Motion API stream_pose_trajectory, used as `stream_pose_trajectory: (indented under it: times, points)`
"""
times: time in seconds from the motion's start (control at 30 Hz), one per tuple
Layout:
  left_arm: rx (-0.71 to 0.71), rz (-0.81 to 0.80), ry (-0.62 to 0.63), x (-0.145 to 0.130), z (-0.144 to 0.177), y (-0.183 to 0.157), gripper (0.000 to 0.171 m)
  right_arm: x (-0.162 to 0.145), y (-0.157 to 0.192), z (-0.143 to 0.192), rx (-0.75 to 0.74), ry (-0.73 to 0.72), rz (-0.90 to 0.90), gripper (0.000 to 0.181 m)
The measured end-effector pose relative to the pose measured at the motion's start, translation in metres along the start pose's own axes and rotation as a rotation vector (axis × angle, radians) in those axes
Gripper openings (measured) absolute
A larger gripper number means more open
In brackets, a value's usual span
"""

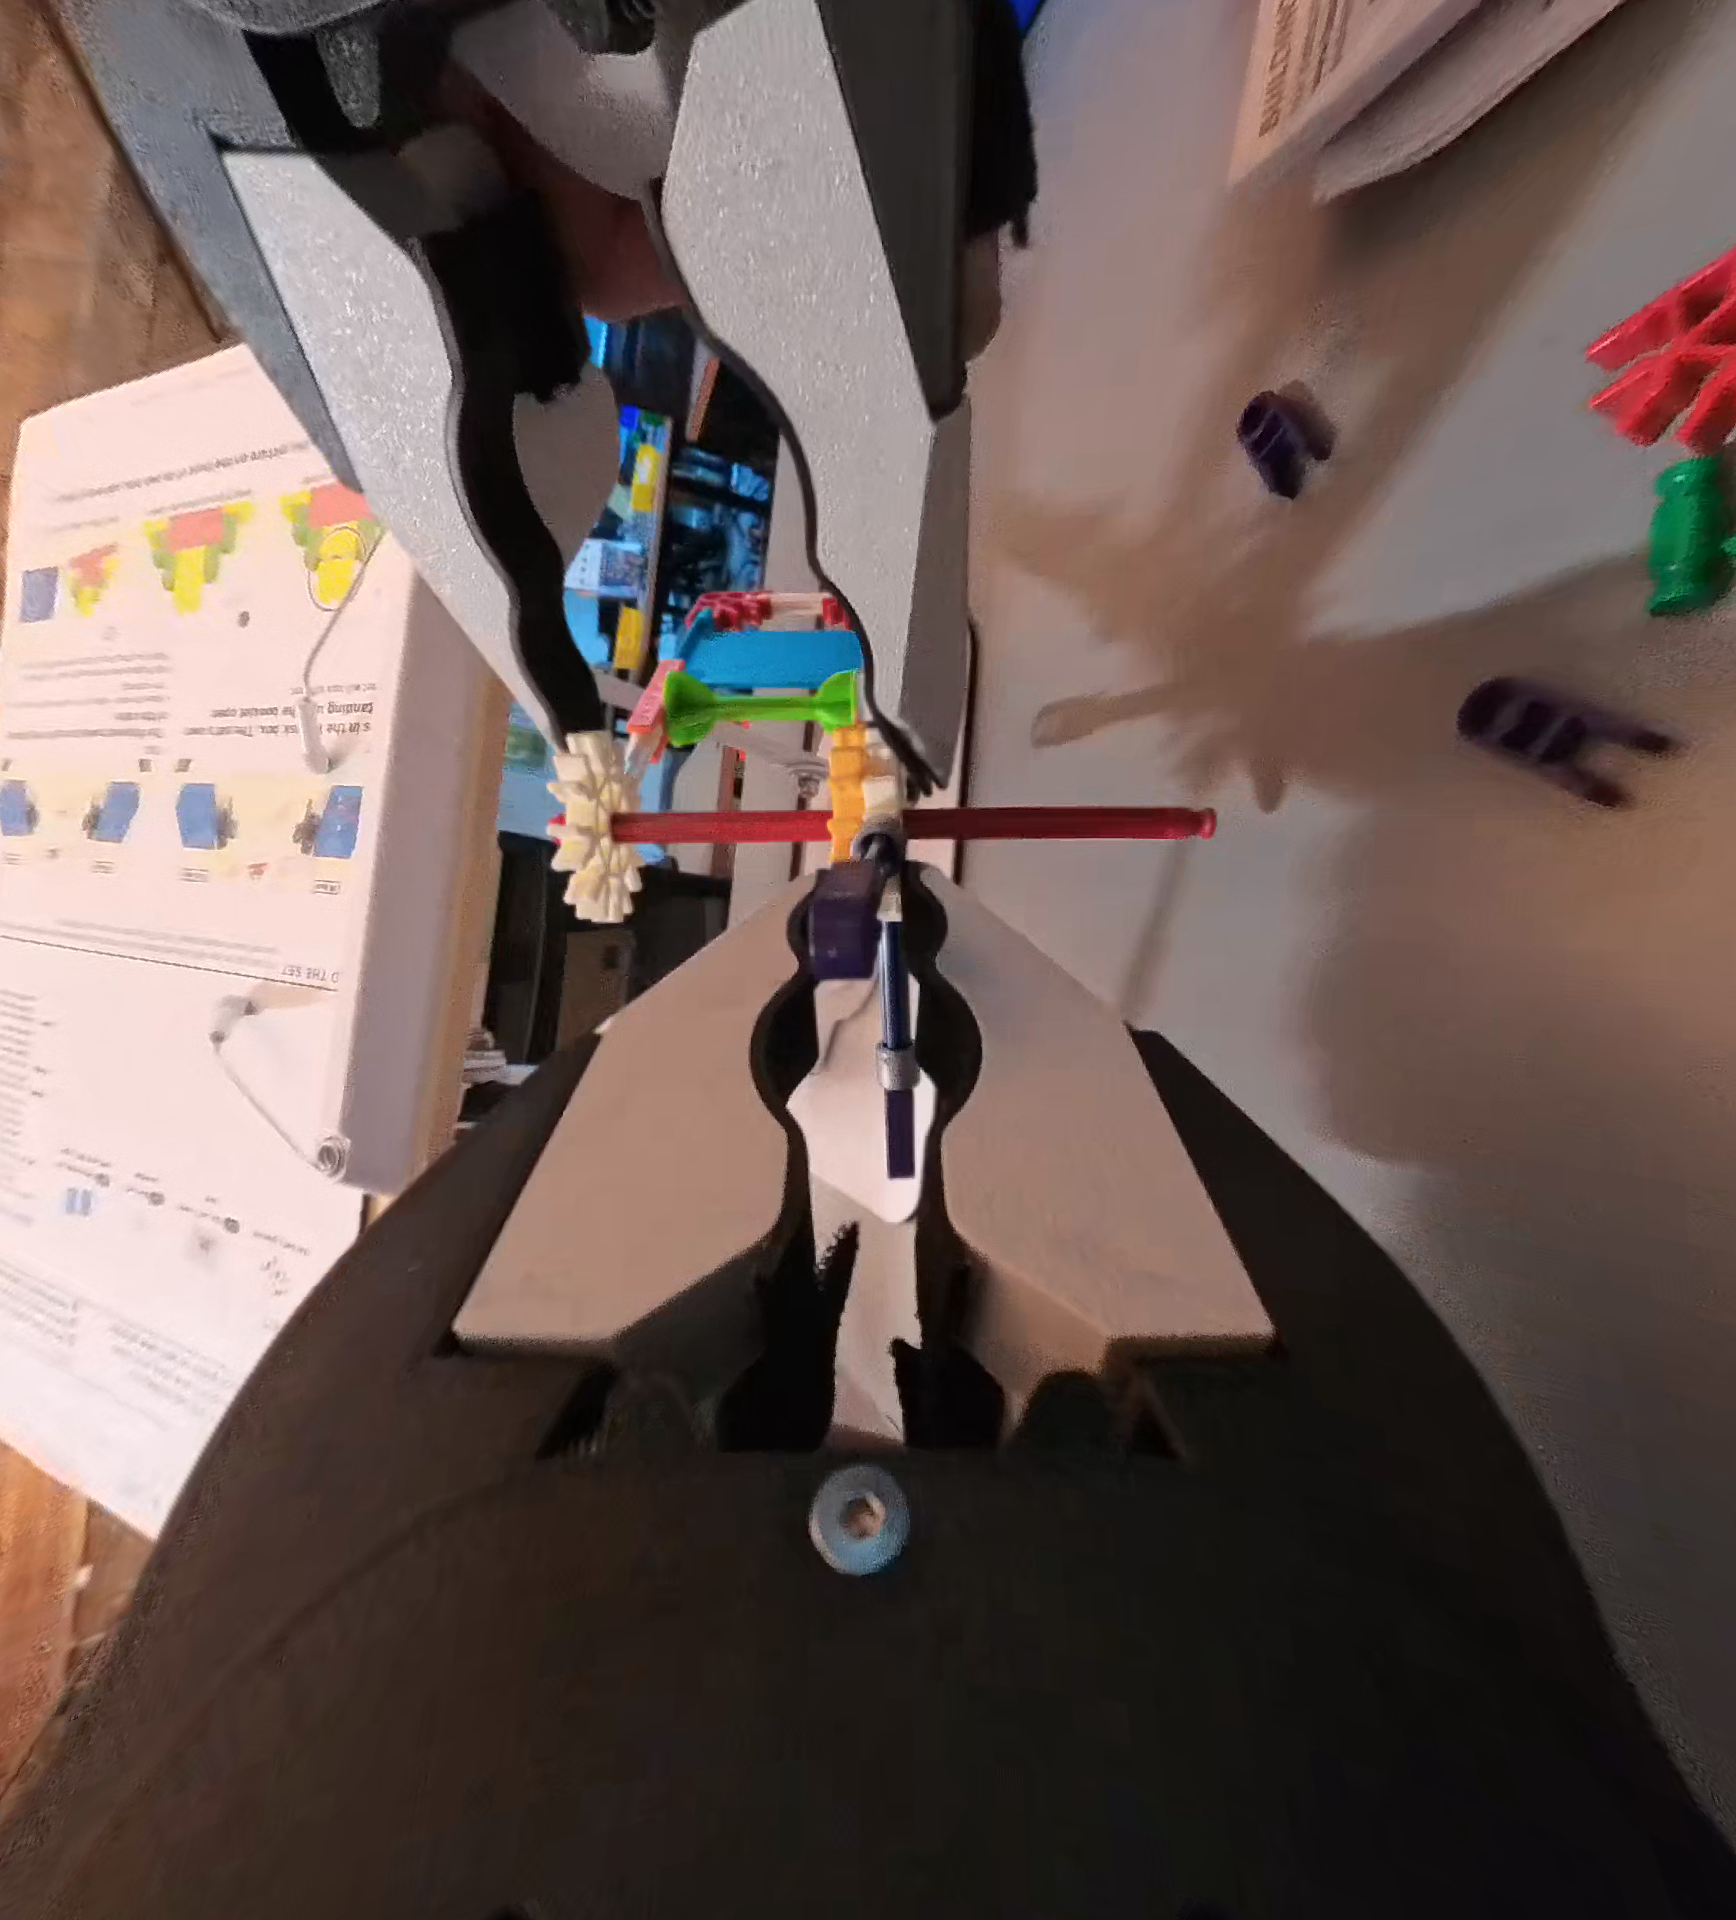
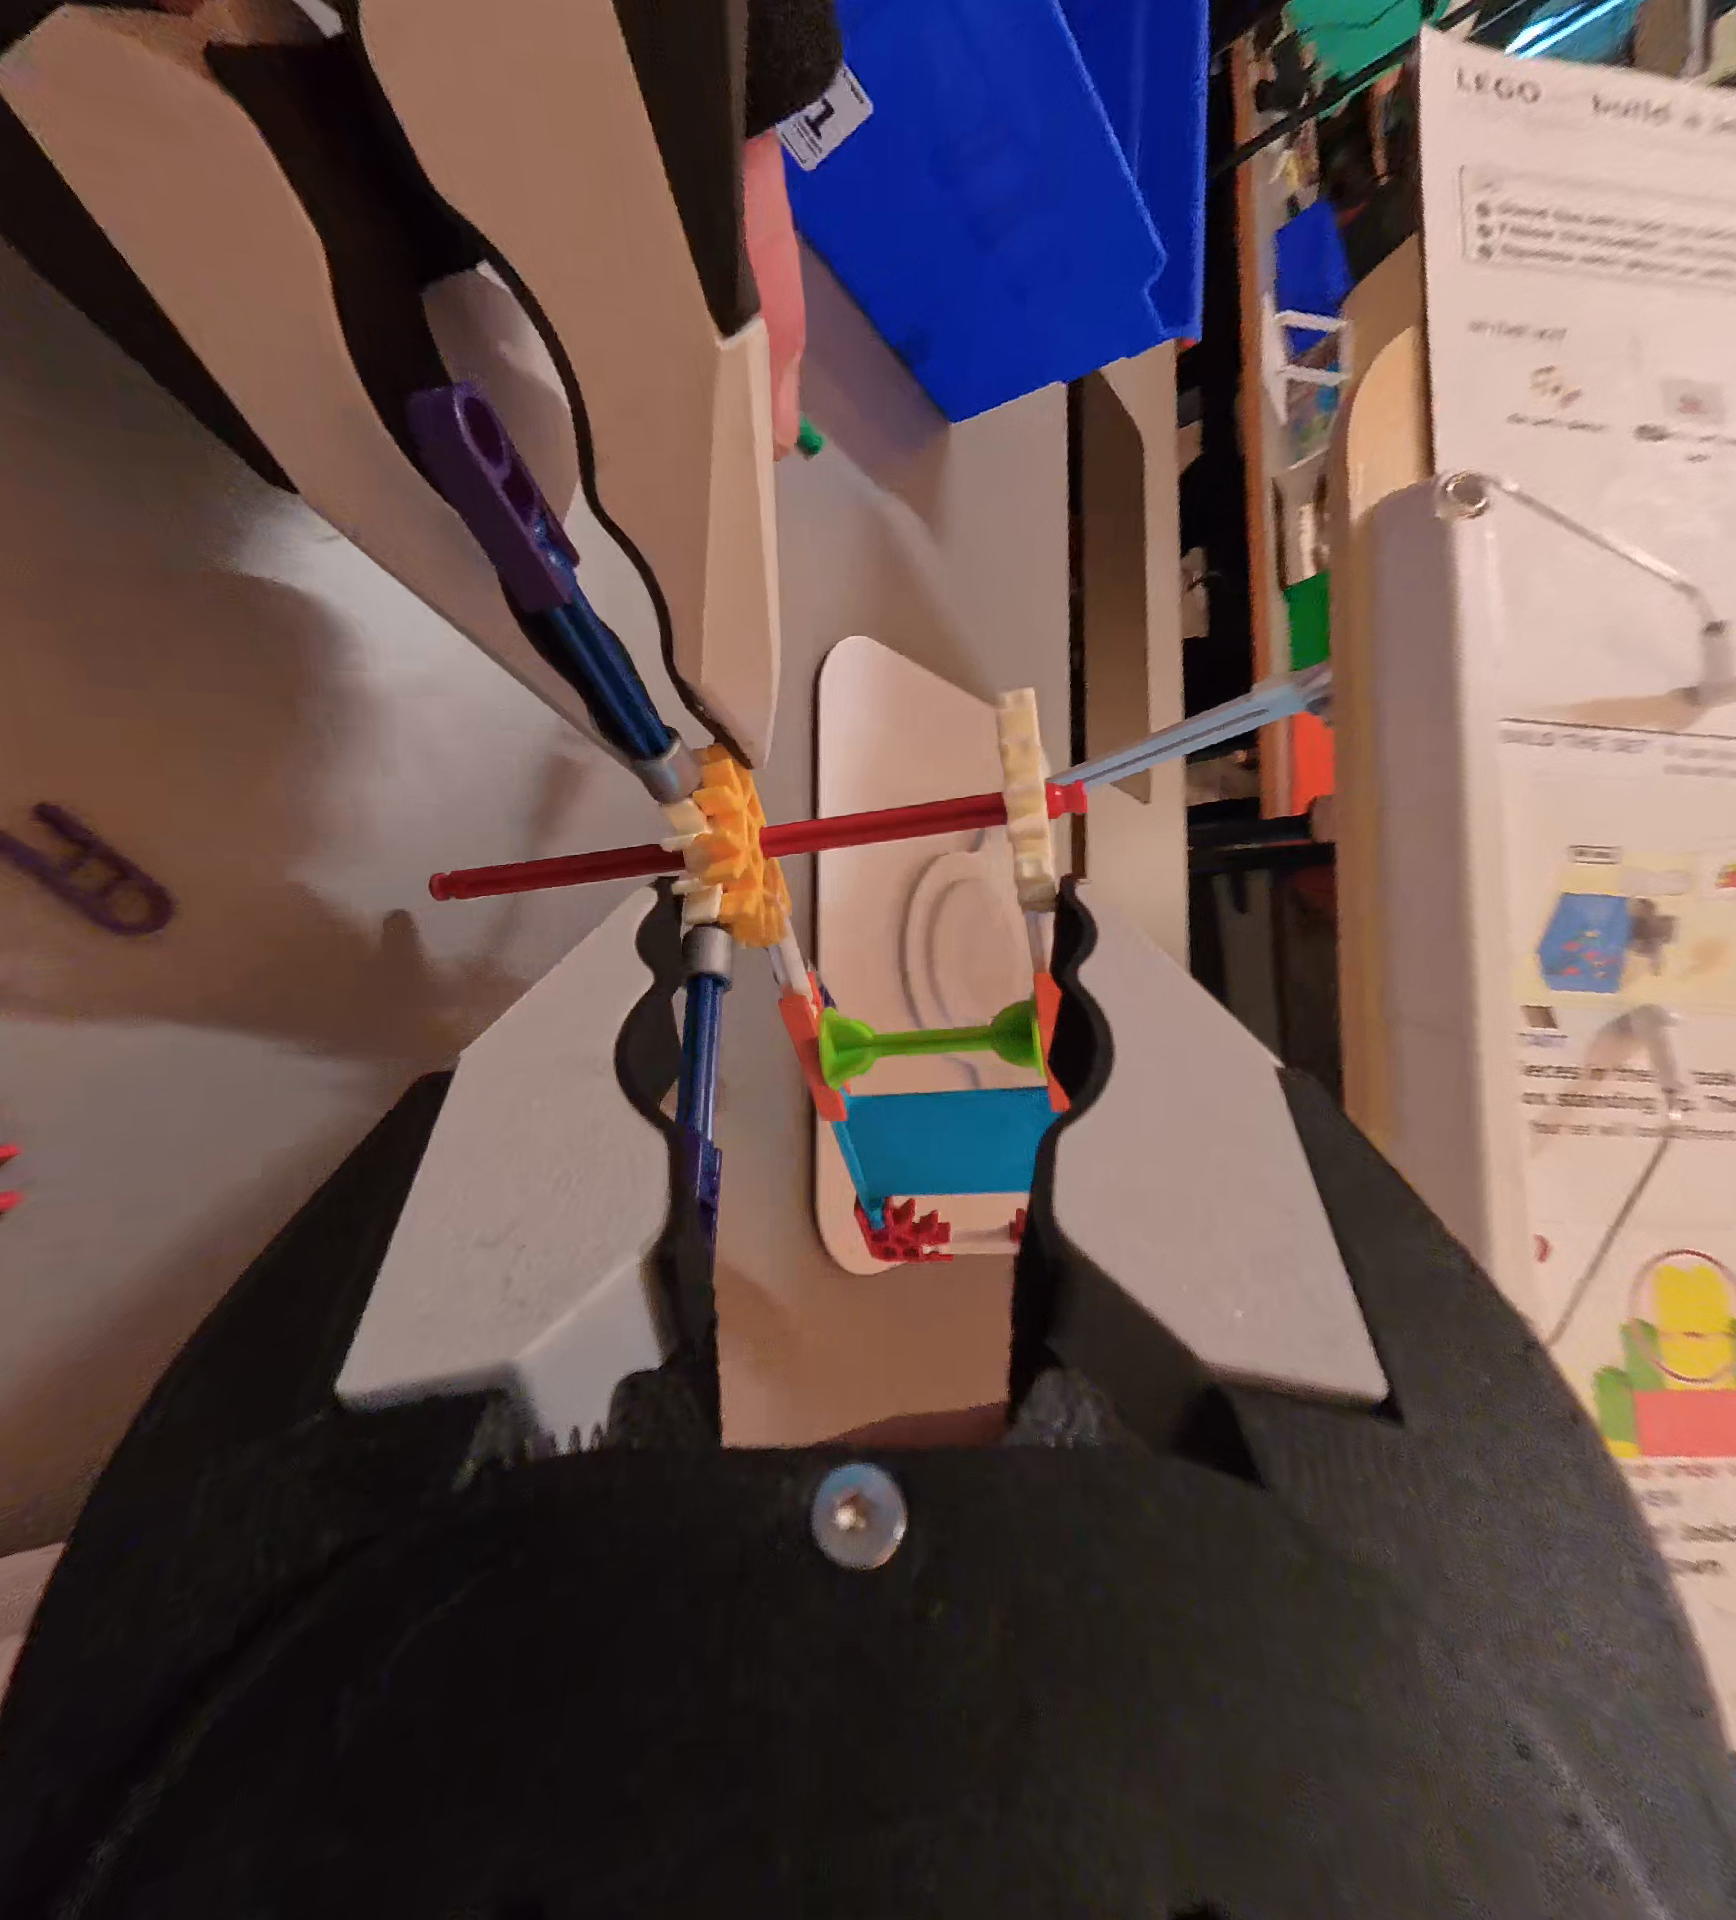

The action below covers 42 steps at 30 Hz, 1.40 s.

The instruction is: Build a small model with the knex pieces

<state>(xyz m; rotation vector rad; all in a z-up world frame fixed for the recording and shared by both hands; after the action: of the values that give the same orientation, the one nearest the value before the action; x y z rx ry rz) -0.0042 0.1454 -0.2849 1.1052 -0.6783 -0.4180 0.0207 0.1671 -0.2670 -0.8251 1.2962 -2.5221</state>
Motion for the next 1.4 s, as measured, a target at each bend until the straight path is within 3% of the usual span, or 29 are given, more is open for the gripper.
stream_pose_trajectory:
  times: [0.1,0.3,0.63,0.87,1.4]
  points:
    - [0.008,-0.062,0.024,-0.002,-0.003,-0.004,0.009,-0.001,0.004,-0.002,-0.023,0.004,0.055,0.069]
    - [-0.045,-0.155,0.05,0.003,-0.01,-0.031,0.01,-0.005,0.027,-0.003,0.071,-0.001,0.121,0.066]
    - [-0.168,0.153,-0.034,0.008,-0.005,-0.029,0.009,-0.001,0.029,0.004,0.164,-0.015,0.011,0.065]
    - [-0.319,0.412,-0.12,0.02,0.004,-0.034,0.011,0.003,0.034,0.012,0.333,-0.031,-0.221,0.072]
    - [-0.399,0.752,-0.16,0.003,0.002,-0.023,0.011,-0.004,0.005,0.019,0.255,-0.087,-0.315,0.078]
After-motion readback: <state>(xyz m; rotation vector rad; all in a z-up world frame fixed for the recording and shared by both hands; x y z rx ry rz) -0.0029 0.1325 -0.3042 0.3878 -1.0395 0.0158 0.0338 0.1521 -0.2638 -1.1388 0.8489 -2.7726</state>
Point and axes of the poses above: each gripper's, where its closed fingertips meet, z back along the fingers, x out of its top, y = z × x across the jaws, the point moved 1 cm from there along z, back along the fingers, and after that the axes turned 2 degrees about -x, right-handed, at the moved point
